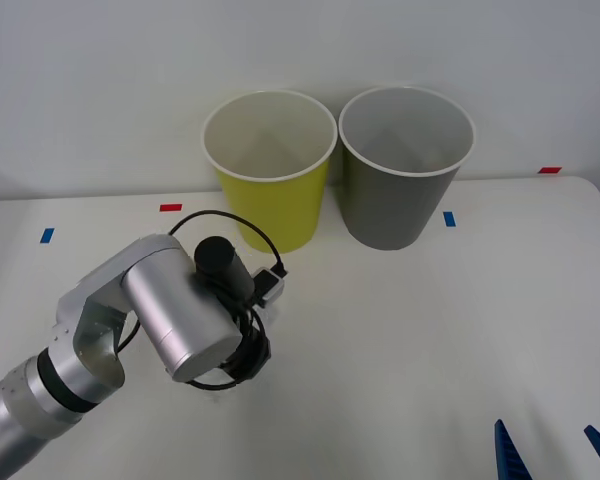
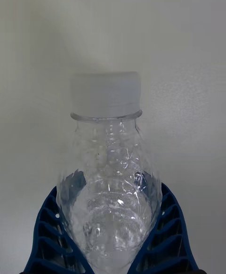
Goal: Put cans in the gray bin and PET bottles in the light green bin.
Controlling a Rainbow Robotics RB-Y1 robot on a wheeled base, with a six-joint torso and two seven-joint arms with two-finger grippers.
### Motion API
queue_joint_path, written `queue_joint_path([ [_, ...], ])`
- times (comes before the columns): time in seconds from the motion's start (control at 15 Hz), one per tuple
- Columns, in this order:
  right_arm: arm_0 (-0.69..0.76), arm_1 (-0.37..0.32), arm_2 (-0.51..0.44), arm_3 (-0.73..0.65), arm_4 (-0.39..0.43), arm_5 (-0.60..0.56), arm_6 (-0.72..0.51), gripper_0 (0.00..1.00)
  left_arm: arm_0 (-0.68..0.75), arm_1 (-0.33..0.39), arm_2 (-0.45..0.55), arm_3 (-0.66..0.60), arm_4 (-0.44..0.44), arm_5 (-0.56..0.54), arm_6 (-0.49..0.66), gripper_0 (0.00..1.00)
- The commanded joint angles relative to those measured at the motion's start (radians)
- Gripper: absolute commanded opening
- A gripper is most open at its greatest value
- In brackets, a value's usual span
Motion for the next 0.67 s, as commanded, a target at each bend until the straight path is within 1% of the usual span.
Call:
queue_joint_path([
  [0.07, 0.000, 0.000, 0.000, 0.000, 0.000, 0.000, 0.000, 1.00, 0.015, 0.029, 0.026, -0.067, -0.016, -0.032, -0.028, 0.00],
  [0.2, 0.000, 0.000, 0.000, 0.000, 0.000, 0.000, 0.000, 1.00, 0.017, 0.035, 0.094, -0.093, 0.024, -0.055, -0.125, 0.00],
  [0.27, 0.000, 0.000, 0.000, 0.000, 0.000, 0.000, 0.000, 1.00, 0.017, 0.044, 0.106, -0.116, 0.029, -0.069, -0.162, 0.00],
  [0.33, 0.000, 0.000, 0.000, 0.000, 0.000, 0.000, 0.000, 1.00, 0.017, 0.044, 0.123, -0.138, 0.029, -0.072, -0.190, 0.00],
  [0.47, 0.000, 0.000, 0.000, 0.000, 0.000, 0.000, 0.000, 1.00, 0.042, 0.039, 0.170, -0.190, 0.050, -0.077, -0.203, 0.00],
  [0.53, 0.000, 0.000, 0.000, 0.000, 0.000, 0.000, 0.000, 1.00, 0.066, 0.030, 0.227, -0.216, 0.095, -0.075, -0.229, 0.00],
  [0.67, 0.000, 0.000, 0.000, 0.000, 0.000, 0.000, 0.000, 1.00, 0.121, 0.003, 0.305, -0.258, 0.116, -0.075, -0.314, 0.00],
])
